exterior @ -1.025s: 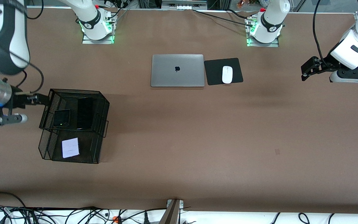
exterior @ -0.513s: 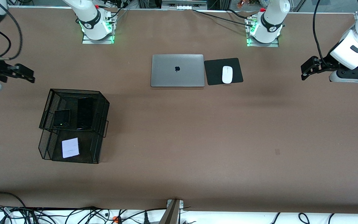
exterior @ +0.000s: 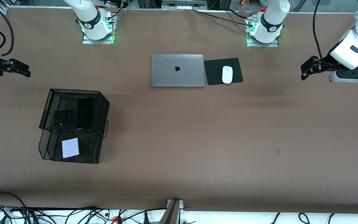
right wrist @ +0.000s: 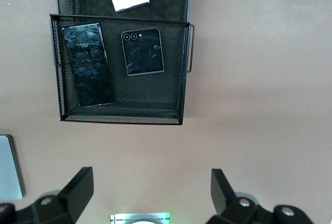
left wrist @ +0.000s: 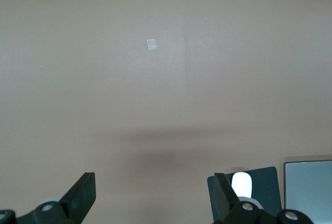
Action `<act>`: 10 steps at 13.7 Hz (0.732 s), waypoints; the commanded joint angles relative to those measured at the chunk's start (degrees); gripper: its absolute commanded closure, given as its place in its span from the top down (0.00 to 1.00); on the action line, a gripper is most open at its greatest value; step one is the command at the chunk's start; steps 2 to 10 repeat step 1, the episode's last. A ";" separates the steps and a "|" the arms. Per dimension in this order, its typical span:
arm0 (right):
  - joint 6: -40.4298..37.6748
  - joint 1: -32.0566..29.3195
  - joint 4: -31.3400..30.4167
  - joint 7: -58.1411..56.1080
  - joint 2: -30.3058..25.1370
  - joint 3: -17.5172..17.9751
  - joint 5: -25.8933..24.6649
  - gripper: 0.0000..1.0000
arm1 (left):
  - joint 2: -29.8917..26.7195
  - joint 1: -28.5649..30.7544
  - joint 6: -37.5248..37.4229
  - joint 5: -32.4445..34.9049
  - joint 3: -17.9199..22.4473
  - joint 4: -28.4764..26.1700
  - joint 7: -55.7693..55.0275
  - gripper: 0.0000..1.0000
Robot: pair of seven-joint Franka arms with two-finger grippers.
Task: Place phones with both arms
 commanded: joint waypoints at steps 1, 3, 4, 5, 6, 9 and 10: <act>-1.20 -1.18 1.23 0.48 0.27 1.11 0.46 1.00 | 0.79 0.25 -1.17 1.34 -0.25 1.55 0.72 1.00; -1.20 -1.18 1.23 0.48 0.27 1.11 0.46 1.00 | 0.79 0.25 -1.17 1.34 -0.25 1.55 0.72 1.00; -1.20 -1.18 1.23 0.48 0.27 1.11 0.46 1.00 | 0.79 0.25 -1.17 1.34 -0.25 1.55 0.72 1.00; -1.20 -1.18 1.23 0.48 0.27 1.11 0.46 1.00 | 0.79 0.25 -1.17 1.34 -0.25 1.55 0.72 1.00; -1.20 -1.18 1.23 0.48 0.27 1.11 0.46 1.00 | 0.79 0.25 -1.17 1.34 -0.25 1.55 0.72 1.00; -1.20 -1.18 1.23 0.48 0.27 1.11 0.46 1.00 | 0.79 0.25 -1.17 1.34 -0.25 1.55 0.72 1.00; -1.20 -1.18 1.23 0.48 0.27 1.11 0.46 1.00 | 0.79 0.25 -1.17 1.34 -0.25 1.55 0.72 1.00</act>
